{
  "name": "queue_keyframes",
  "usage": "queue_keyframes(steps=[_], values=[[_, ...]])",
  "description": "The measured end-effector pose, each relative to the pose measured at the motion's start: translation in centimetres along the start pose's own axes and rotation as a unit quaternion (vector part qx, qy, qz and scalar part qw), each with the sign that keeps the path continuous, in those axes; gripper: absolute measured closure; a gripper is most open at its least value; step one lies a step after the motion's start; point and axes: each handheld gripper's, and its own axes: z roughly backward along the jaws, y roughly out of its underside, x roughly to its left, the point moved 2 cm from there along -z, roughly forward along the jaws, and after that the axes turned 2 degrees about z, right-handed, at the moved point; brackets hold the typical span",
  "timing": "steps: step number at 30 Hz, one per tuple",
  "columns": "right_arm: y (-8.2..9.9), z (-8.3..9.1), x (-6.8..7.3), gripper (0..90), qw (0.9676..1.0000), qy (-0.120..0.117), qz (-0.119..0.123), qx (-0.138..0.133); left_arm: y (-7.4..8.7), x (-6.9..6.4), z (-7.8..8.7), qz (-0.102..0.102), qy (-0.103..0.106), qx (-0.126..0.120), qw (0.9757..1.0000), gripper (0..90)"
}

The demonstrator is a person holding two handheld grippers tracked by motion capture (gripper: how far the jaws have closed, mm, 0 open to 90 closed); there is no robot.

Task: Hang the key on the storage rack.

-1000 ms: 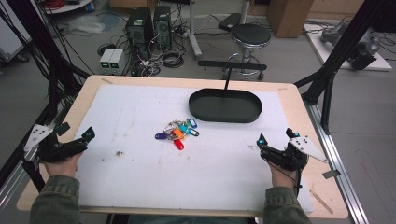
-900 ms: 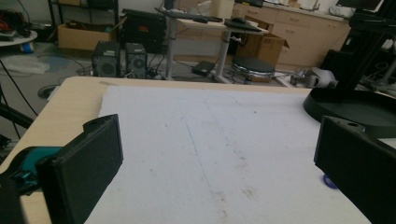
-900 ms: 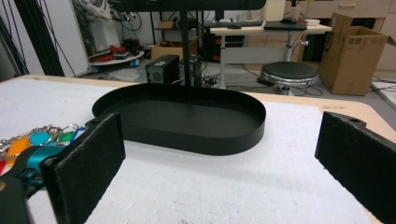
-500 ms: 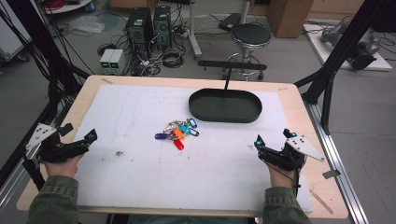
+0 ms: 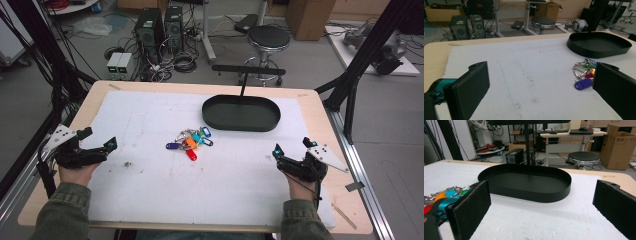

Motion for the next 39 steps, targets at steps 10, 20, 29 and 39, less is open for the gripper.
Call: queue_keyframes(steps=[10, 20, 29, 39], values=[[-0.1, 0.2, -0.2, 0.4, 0.9999, 0.003, -0.008, -0.008, -1.2, -2.2, -1.8, -0.039, 0.019, 0.019, 0.9989, 1.7], [-0.1, 0.2, -0.3, 0.5, 0.9998, -0.006, -0.016, -0.007, -1.4, -4.3, -4.2, -0.055, 0.051, 0.040, 0.9964, 1.7], [-0.1, 0.3, -0.3, 0.4, 0.9998, -0.001, -0.015, -0.012, -1.5, -6.6, -6.8, -0.055, 0.090, 0.060, 0.9926, 1.7], [-0.1, 0.3, -0.3, 0.4, 0.9998, 0.000, -0.018, -0.013, -1.8, -8.0, -8.6, -0.057, 0.109, 0.078, 0.9894, 1.7]])
